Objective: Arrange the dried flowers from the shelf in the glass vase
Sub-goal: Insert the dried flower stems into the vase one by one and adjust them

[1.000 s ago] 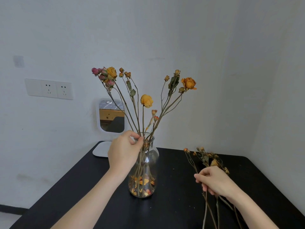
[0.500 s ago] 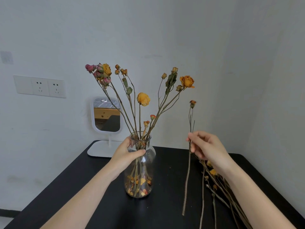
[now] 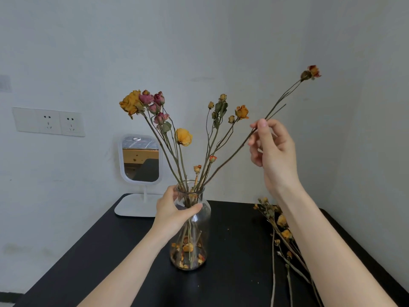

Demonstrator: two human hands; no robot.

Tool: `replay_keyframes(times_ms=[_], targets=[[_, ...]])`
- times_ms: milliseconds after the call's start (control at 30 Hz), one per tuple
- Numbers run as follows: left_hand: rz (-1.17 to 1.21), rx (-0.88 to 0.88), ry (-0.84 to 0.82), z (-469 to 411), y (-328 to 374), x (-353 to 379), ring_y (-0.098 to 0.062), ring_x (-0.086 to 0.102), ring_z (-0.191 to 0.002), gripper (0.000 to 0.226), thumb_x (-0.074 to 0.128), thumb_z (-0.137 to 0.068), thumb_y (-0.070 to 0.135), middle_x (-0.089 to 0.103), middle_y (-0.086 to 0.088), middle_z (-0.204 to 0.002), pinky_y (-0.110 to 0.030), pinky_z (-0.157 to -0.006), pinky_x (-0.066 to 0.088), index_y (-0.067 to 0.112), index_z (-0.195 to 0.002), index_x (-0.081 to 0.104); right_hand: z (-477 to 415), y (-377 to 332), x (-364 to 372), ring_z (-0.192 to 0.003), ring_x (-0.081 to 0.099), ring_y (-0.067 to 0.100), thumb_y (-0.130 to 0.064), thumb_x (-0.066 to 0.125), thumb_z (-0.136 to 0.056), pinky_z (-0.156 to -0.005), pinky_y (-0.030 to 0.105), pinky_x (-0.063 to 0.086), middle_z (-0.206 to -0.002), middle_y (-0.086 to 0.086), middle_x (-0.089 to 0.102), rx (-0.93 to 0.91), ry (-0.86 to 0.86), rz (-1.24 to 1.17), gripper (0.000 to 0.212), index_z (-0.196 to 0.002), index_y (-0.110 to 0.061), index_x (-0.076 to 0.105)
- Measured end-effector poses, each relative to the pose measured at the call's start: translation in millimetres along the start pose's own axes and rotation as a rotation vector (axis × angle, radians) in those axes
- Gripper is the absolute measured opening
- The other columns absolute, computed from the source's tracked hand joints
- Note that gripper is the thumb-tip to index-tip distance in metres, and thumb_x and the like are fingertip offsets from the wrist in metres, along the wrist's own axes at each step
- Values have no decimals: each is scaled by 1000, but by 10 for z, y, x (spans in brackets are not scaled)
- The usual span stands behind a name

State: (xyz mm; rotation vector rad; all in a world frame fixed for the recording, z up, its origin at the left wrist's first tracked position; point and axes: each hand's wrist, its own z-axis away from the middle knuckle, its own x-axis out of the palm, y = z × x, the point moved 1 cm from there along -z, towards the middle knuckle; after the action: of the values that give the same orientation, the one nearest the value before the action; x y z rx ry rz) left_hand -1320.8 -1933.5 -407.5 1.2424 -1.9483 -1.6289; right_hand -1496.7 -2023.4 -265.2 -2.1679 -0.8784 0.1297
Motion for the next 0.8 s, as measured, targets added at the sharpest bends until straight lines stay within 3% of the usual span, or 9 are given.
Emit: replay_keyframes(times_ms=[233,400,600,800], targets=[[-28,-10,18,-13,-40,21,-14,38,-125,69,77,-70,41,47,7,-130,-37,-102,34,31,-127,39,38,136,198,-43,41,5,-22,46,-98,-39,14,33,-59,-8,56,-17,-92,106,19,-86,-18,60],[-11,-1,21,-13,-54,28,-14,39,-123,66,77,-69,41,46,13,-121,-32,-96,33,34,-123,39,78,266,291,-50,48,1,-23,53,-94,-47,11,38,-68,-4,61,29,-193,363,14,-88,-19,64],[-17,4,36,-17,-60,37,-12,40,-122,63,78,-68,42,48,13,-119,-31,-95,33,36,-118,39,70,314,324,-65,59,9,-28,61,-89,-61,18,48,-70,-1,66,-7,-99,571,16,-82,-17,70],[-7,0,41,-28,-79,43,-12,40,-123,64,78,-67,43,49,12,-123,-33,-97,34,36,-119,41,25,305,435,-55,51,6,-30,66,-86,-51,12,42,-62,-1,60,-50,-112,653,21,-71,-14,66]])
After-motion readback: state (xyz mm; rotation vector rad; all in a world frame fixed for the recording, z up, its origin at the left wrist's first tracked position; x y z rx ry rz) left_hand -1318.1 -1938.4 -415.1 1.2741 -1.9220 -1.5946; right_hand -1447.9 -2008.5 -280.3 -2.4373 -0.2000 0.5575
